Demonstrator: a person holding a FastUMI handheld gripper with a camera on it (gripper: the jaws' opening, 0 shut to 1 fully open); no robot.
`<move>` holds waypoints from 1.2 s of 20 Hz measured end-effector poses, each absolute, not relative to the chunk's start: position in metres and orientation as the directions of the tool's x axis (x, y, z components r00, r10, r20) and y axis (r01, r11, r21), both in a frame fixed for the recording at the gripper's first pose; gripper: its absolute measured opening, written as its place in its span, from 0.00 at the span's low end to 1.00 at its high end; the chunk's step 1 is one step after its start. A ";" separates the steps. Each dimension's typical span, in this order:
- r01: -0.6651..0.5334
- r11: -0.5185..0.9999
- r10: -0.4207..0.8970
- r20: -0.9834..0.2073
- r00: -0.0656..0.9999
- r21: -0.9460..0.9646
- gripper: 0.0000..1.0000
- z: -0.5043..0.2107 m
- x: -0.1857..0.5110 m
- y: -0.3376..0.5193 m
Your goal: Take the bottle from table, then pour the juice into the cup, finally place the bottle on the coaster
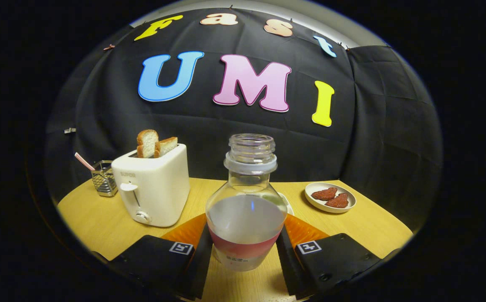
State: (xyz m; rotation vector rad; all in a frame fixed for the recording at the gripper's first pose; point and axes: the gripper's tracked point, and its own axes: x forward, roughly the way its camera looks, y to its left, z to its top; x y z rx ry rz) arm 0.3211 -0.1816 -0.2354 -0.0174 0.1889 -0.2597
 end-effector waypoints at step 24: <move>0.289 0.957 -0.270 -0.254 0.929 0.038 0.78 -0.264 0.360 -0.201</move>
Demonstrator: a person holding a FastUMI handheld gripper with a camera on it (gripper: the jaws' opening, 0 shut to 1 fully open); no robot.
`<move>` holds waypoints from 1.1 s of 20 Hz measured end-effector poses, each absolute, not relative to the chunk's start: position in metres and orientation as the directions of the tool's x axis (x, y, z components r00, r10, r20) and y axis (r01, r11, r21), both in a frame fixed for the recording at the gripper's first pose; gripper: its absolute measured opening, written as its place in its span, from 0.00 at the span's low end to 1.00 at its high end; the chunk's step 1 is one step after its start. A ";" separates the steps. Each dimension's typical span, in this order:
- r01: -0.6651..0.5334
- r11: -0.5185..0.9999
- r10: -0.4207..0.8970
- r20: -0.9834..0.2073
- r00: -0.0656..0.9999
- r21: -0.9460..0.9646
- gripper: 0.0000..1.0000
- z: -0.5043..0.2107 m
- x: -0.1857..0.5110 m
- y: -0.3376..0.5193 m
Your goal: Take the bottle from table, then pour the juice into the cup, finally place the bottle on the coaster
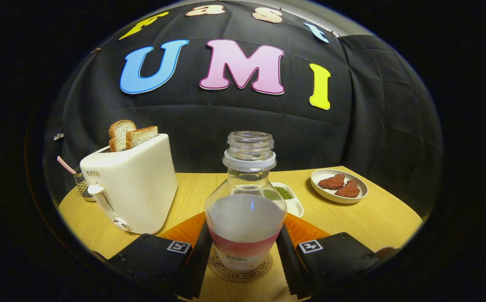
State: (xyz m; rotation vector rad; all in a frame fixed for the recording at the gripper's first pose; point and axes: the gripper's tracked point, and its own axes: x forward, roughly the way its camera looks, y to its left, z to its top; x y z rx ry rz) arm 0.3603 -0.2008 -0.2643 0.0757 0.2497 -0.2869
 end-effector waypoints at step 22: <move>0.254 0.966 -0.241 -0.175 0.955 0.057 0.97 -0.147 0.239 -0.160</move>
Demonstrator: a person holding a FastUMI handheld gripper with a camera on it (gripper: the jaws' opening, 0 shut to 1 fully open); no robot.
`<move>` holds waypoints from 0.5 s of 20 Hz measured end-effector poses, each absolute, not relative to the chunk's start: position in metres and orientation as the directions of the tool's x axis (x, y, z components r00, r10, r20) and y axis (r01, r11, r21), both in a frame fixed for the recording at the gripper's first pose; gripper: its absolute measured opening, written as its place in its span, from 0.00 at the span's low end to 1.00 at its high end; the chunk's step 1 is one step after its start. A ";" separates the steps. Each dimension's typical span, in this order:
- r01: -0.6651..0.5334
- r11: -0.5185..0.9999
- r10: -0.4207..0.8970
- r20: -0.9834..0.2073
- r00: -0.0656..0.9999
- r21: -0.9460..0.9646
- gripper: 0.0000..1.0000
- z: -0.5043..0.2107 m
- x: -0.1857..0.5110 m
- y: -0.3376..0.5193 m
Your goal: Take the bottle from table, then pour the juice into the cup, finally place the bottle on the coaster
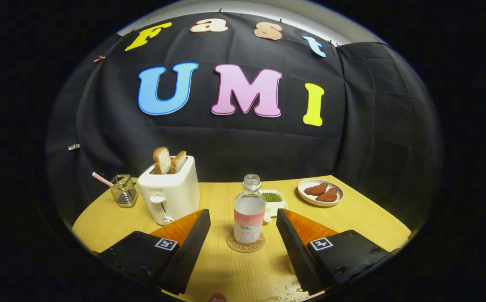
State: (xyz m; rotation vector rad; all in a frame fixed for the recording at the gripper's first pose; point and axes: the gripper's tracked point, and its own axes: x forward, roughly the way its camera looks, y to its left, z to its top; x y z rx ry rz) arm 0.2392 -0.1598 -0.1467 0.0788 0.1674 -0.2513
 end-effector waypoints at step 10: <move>0.097 0.995 -0.096 -0.055 0.994 0.018 0.98 -0.052 0.159 -0.097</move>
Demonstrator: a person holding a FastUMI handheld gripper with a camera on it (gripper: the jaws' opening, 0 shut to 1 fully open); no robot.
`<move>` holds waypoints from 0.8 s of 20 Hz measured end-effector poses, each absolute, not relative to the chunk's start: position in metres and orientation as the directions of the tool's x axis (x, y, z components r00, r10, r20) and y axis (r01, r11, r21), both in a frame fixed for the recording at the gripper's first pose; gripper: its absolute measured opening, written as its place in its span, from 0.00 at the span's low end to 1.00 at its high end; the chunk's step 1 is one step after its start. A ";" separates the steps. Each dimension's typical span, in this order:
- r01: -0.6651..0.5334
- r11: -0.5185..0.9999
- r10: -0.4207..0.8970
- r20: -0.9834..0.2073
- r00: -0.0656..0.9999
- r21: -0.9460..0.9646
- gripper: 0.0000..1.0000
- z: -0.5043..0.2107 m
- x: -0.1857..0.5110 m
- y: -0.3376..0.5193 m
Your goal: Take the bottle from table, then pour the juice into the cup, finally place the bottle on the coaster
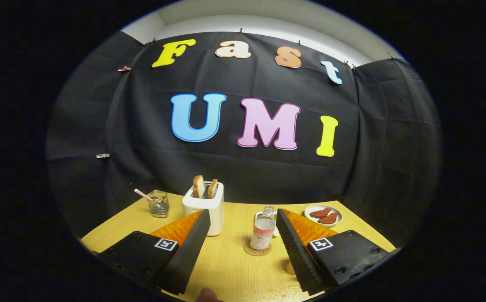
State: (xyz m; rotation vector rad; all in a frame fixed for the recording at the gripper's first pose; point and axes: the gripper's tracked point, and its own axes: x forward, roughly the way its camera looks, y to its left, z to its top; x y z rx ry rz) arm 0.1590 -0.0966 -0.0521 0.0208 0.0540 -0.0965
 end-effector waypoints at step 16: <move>0.138 0.990 -0.137 -0.023 0.990 0.009 0.97 -0.006 0.055 -0.094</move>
